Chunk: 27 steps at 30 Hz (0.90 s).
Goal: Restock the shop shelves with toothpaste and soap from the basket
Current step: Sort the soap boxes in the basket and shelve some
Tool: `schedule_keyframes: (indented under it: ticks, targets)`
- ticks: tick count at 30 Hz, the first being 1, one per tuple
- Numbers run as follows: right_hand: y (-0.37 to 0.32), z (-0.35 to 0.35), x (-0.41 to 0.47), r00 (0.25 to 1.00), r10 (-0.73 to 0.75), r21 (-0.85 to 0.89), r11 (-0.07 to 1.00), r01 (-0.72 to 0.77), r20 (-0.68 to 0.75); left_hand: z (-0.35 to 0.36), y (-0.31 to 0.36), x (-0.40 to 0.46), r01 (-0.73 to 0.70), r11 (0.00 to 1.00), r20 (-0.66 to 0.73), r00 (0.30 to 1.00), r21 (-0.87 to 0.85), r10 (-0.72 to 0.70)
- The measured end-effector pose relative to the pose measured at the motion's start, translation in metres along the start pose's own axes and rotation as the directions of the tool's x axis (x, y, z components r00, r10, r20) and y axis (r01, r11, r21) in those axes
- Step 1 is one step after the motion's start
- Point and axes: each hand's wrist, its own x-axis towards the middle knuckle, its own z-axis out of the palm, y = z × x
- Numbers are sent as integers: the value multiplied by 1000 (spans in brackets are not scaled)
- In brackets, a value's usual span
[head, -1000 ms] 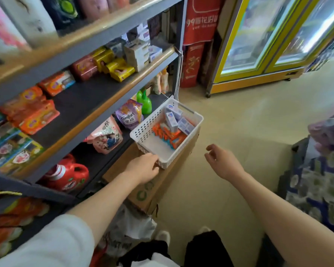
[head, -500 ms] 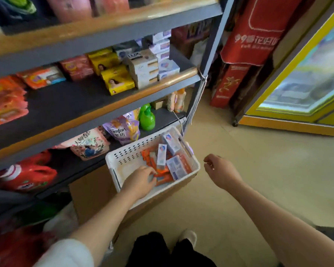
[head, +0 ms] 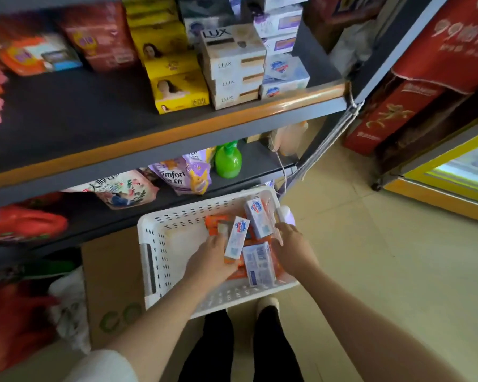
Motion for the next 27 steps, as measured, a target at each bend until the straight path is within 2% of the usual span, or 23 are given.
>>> schedule_keyframes:
  ticks: [4,7,11,16,18,20,23,27]
  targets:
    - [1,1,35,999,-51,-36,998,52,17,26,9,31,80,996,-106,991,-37,-84]
    - [3,4,49,996,-82,-86,993,86,46,44,11,42,175,980,-106,977,-96,-184]
    - [4,12,62,993,-96,-144,984,105,71,46,8,38,220,962,-148,958,-159,-244]
    - [-11,38,83,998,24,-121,993,-17,55,8,-14,12,198,892,-209,930,-406,-302]
    - [-14,49,89,997,65,-70,996,-62,39,-9,-25,-1,173,845,-225,919,-507,-323]
    - [-13,54,95,993,119,-10,993,-119,15,-27,-32,-11,148,750,-223,902,-644,-370]
    - [-14,43,93,980,154,230,956,-180,126,-51,-36,-17,71,578,-200,898,-813,-392]
    - [-20,2,58,967,89,567,795,-214,240,-82,-27,-26,49,538,-168,923,-842,-347]
